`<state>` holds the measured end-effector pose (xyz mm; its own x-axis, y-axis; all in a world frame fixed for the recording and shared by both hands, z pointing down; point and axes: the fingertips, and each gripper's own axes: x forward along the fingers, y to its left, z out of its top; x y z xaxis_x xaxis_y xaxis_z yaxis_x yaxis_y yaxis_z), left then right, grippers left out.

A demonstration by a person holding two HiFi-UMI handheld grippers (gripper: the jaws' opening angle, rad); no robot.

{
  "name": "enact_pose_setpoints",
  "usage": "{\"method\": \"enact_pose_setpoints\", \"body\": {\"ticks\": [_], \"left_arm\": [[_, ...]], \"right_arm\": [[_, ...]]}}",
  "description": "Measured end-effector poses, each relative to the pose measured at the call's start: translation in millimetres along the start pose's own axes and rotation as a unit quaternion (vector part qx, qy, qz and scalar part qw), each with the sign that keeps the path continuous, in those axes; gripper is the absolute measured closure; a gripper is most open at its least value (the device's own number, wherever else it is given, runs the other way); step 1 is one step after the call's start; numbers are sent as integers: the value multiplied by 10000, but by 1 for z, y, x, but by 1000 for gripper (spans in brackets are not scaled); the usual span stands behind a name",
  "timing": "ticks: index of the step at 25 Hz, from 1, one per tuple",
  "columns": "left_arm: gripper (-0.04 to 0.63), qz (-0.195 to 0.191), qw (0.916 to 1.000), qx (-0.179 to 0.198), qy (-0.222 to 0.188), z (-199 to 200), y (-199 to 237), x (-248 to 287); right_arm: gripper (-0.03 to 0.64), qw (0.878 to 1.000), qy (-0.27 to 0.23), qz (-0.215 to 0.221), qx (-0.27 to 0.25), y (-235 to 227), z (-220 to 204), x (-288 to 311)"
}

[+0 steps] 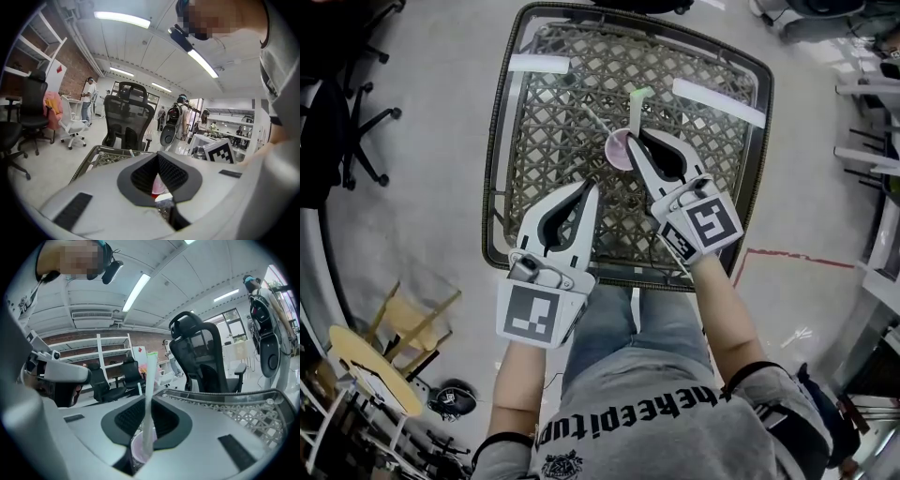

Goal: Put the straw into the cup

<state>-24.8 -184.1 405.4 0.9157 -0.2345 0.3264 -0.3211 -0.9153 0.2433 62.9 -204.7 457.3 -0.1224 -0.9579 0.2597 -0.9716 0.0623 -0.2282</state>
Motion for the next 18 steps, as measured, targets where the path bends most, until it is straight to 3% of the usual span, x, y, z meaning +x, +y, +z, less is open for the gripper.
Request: {"method": "enact_pose_setpoints", "body": {"ticks": [11,18], "left_arm": [[568,78,9999,-56,48,-11,7,-5],[568,63,10000,-42,5,-8,5,-7]], "right_arm": [[551,9993,309,-156,-140,-2,-33,4],[548,9989,359,-215,-206,-1,-33,2]]}}
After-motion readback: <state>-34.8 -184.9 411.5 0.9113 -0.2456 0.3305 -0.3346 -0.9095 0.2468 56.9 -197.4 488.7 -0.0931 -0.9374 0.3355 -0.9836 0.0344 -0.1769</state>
